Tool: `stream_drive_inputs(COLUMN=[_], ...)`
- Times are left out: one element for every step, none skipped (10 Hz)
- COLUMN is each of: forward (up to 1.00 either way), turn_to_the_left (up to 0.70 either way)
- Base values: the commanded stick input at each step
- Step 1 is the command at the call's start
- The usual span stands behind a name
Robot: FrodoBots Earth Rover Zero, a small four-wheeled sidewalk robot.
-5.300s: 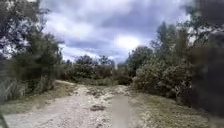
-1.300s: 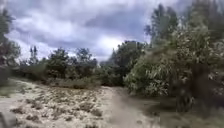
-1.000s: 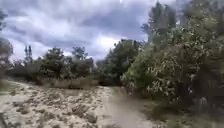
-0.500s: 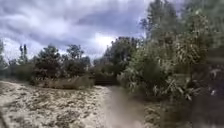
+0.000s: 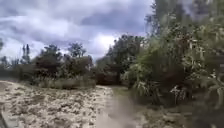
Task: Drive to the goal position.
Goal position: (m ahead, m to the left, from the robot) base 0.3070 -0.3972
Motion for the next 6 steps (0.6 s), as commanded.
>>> stream_drive_inputs(forward=[0.85,0.85,0.85,0.85,0.85,0.85], turn_to_the_left=[0.34,0.34,0.16,0.00,0.00,0.00])
